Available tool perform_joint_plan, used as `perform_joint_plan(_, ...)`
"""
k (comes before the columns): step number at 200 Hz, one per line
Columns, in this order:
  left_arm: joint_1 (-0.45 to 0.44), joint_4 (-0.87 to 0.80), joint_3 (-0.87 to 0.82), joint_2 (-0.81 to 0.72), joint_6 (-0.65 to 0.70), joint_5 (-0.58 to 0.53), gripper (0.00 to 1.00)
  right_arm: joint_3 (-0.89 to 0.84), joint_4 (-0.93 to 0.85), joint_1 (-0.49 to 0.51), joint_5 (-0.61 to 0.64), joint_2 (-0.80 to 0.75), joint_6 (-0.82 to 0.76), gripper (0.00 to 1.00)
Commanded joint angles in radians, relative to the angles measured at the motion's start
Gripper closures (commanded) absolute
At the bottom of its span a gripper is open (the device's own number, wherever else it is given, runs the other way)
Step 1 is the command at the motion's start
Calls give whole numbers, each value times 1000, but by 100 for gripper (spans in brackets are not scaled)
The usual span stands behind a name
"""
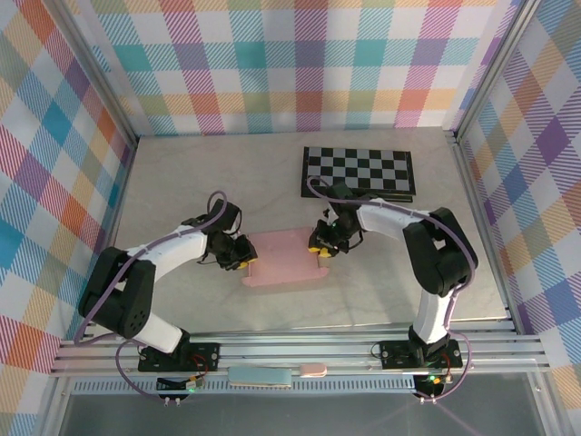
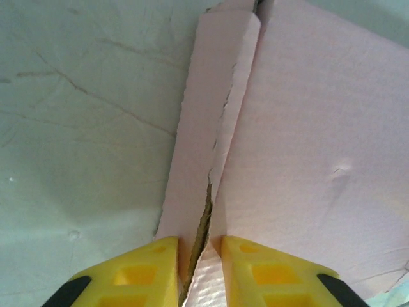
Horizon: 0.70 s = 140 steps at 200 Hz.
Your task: Fold the paper box
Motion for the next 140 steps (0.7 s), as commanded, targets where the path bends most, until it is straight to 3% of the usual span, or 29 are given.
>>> perform_joint_plan(1, -17, 126, 27, 59, -34, 75, 80, 39, 11, 28, -29, 77, -27, 75)
perform_joint_plan(77, -11, 94, 58, 96, -30, 62, 90, 196, -44, 25, -27, 190, -45, 75)
perform_joint_plan(140, 21, 85, 60, 108, -86, 76, 100, 218, -41, -34, -61, 194, -51, 71)
